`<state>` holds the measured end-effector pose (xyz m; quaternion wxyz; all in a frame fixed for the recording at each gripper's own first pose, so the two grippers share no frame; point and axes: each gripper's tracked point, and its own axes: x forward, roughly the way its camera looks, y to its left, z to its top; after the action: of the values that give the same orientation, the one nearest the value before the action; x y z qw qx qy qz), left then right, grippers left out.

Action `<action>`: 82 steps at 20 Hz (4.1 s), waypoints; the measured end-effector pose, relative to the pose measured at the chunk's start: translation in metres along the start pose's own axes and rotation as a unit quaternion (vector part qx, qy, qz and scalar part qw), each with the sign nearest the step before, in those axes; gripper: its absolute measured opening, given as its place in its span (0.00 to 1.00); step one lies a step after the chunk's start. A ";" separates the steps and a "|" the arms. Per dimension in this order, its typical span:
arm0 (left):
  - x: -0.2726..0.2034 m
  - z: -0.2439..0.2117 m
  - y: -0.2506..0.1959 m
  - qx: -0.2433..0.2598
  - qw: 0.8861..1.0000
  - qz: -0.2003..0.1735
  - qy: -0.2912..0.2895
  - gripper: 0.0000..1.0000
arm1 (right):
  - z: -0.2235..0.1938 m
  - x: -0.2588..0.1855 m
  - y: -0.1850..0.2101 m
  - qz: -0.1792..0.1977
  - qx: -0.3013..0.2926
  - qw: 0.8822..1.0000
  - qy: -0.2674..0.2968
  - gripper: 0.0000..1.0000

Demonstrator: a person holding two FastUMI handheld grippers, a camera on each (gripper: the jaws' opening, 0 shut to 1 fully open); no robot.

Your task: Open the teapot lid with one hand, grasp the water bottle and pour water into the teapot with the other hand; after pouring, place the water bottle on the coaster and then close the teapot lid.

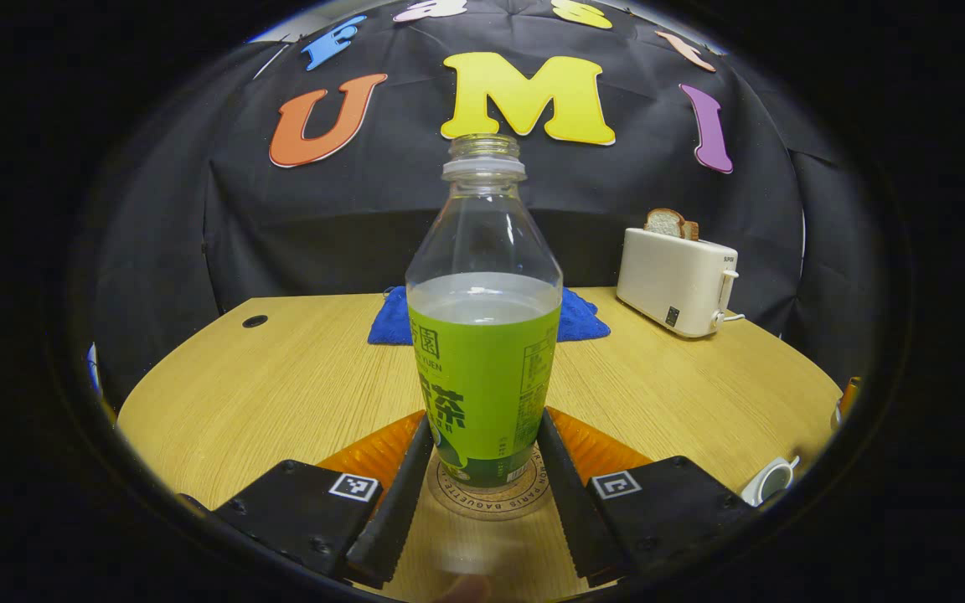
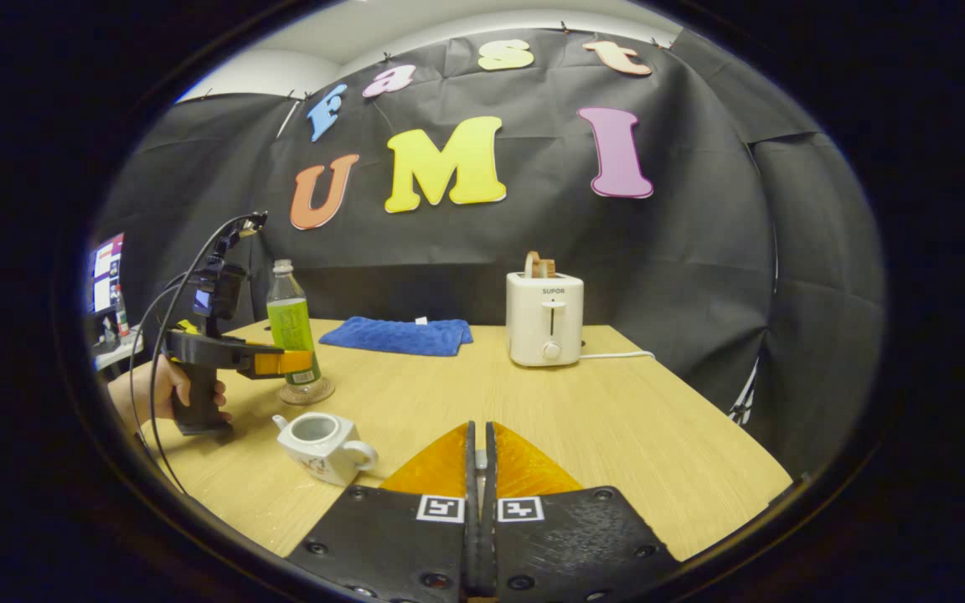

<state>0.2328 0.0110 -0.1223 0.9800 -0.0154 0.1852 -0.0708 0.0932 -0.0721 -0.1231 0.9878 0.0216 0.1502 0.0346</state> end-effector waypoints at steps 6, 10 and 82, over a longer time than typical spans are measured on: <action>-0.003 0.000 -0.002 -0.003 1.000 0.000 0.001 0.87 | 0.001 -0.004 0.000 -0.002 -0.001 1.000 -0.003 0.00; -0.012 -0.004 0.009 -0.002 1.000 0.028 0.008 1.00 | 0.006 -0.008 0.002 -0.002 -0.003 1.000 -0.007 0.00; -0.248 0.033 0.001 -0.006 0.983 0.068 -0.171 1.00 | 0.092 -0.064 0.084 0.038 0.001 0.989 -0.142 0.96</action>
<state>0.0165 0.0478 -0.0022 0.9997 -0.0205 0.0161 0.0006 0.0547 0.0040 -0.0117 0.9971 0.0332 0.0074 0.0683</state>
